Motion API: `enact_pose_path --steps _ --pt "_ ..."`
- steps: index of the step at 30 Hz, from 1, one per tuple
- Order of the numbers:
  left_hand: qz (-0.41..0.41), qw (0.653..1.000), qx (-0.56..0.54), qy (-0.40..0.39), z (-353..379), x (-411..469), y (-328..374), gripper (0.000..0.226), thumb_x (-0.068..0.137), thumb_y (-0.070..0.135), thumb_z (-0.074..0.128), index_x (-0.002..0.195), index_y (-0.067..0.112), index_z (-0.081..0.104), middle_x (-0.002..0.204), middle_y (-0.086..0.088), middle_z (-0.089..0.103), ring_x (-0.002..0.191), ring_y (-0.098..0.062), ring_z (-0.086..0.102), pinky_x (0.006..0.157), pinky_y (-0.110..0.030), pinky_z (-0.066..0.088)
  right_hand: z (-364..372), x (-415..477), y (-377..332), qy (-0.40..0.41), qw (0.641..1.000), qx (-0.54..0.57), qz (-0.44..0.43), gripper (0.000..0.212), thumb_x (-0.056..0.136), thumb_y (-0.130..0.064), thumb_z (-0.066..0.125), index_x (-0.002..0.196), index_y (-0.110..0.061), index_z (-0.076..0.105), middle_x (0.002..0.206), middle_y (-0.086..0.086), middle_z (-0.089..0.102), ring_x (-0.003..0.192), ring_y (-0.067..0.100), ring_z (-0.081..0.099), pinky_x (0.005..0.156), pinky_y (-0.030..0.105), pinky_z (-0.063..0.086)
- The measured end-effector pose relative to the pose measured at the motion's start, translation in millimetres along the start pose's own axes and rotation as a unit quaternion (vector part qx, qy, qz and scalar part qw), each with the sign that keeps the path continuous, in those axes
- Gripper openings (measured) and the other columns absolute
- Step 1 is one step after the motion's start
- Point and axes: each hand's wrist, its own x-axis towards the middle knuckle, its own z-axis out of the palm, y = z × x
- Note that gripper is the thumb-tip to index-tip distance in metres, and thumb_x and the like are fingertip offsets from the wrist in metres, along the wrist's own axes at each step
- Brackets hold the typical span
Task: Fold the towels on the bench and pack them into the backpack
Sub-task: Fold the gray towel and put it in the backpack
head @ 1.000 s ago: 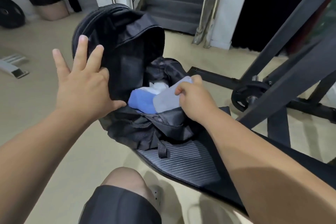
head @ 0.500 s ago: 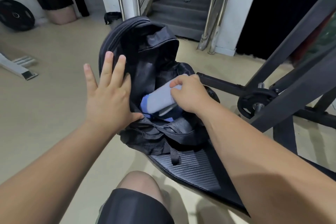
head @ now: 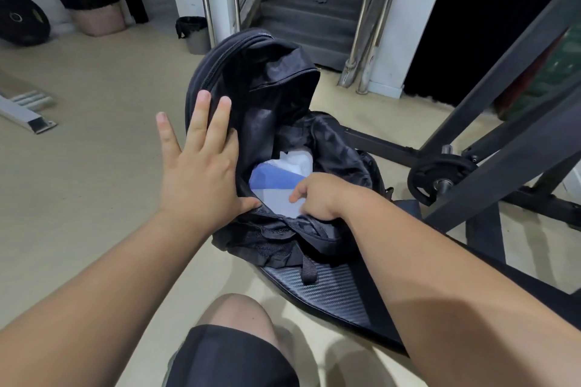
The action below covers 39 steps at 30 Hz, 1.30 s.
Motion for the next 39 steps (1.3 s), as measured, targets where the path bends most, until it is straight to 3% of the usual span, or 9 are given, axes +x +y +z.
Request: enact_pose_path --steps 5,9,15,21,23,25,27,32,39 --pt "0.005 1.000 0.008 -0.009 1 0 6 0.118 0.050 0.085 0.069 0.140 0.012 0.051 0.168 -0.009 0.002 0.153 -0.032 -0.016 0.113 -0.074 0.003 10 -11 -4 0.019 0.990 -0.134 -0.026 0.052 0.099 -0.061 0.031 0.129 -0.036 0.065 0.149 0.005 0.035 0.134 0.029 0.032 0.111 0.050 0.032" --pt "0.015 1.000 0.010 0.000 3 -4 6 0.118 0.051 0.085 0.068 0.141 0.010 0.051 0.168 -0.009 0.001 0.153 -0.032 -0.016 0.113 -0.074 0.001 21 -17 -12 -0.024 0.976 -0.170 -0.136 0.056 0.105 -0.054 0.011 0.155 -0.041 0.032 0.170 -0.009 0.008 0.156 0.018 0.004 0.124 0.051 0.005" --pt "0.020 1.000 0.017 0.006 6 -7 8 0.119 0.054 0.088 0.061 0.144 0.011 0.049 0.168 -0.008 -0.002 0.154 -0.030 -0.017 0.112 -0.073 -0.001 18 -11 -14 -0.174 0.983 -0.054 0.006 0.063 0.101 -0.058 0.016 0.161 -0.038 0.011 0.169 -0.009 -0.008 0.156 0.017 -0.008 0.123 0.046 0.001" --pt "0.023 0.999 0.033 -0.005 1 -7 10 0.120 0.055 0.090 0.059 0.145 0.013 0.047 0.168 -0.010 -0.005 0.153 -0.033 -0.019 0.112 -0.074 0.000 15 -5 -18 -0.185 0.981 -0.043 0.039 0.072 0.097 -0.065 0.021 0.162 -0.036 0.008 0.170 -0.009 -0.006 0.156 0.017 -0.004 0.121 0.042 0.003" --pt "0.033 0.999 0.036 -0.007 -5 -8 15 0.116 0.057 0.087 0.061 0.147 0.015 0.045 0.168 -0.012 -0.007 0.152 -0.034 -0.019 0.113 -0.074 0.000 18 -10 -16 -0.139 0.983 -0.118 -0.013 0.064 0.100 -0.060 0.015 0.160 -0.038 0.018 0.170 -0.005 0.003 0.156 0.020 0.005 0.121 0.046 0.010" --pt "0.042 0.998 0.035 -0.008 -13 -9 21 0.114 0.060 0.084 0.062 0.150 0.017 0.041 0.168 -0.014 -0.008 0.152 -0.036 -0.018 0.113 -0.074 0.000 22 -20 -13 -0.045 0.978 -0.188 -0.080 0.063 0.102 -0.058 0.010 0.151 -0.036 0.042 0.161 -0.002 0.034 0.151 0.022 0.023 0.118 0.048 0.022" --pt "0.052 0.998 0.026 0.001 -19 -12 28 0.113 0.063 0.083 0.062 0.151 0.017 0.039 0.168 -0.015 -0.004 0.153 -0.037 -0.014 0.113 -0.073 -0.002 24 -32 -10 0.043 0.972 -0.198 -0.118 0.064 0.104 -0.056 0.012 0.140 -0.029 0.056 0.148 -0.002 0.050 0.149 0.022 0.026 0.119 0.050 0.018" --pt "0.087 0.993 -0.050 0.068 -40 -16 64 0.088 0.076 0.063 0.065 0.144 0.011 0.047 0.166 -0.017 0.015 0.154 -0.037 0.002 0.115 -0.071 0.000 17 -79 25 0.211 0.960 -0.147 -0.112 0.054 0.107 -0.049 0.024 0.151 -0.025 0.043 0.166 0.001 0.025 0.157 0.021 -0.001 0.124 0.053 -0.009" --pt "0.177 0.967 -0.164 0.083 -69 -29 174 0.063 0.078 0.038 0.075 0.132 0.013 0.057 0.150 -0.017 0.043 0.144 -0.042 0.030 0.111 -0.065 0.026 39 -169 139 0.309 0.943 -0.105 0.069 0.045 0.106 -0.035 0.038 0.150 -0.031 0.043 0.165 0.003 0.026 0.155 0.029 0.008 0.123 0.058 0.003"
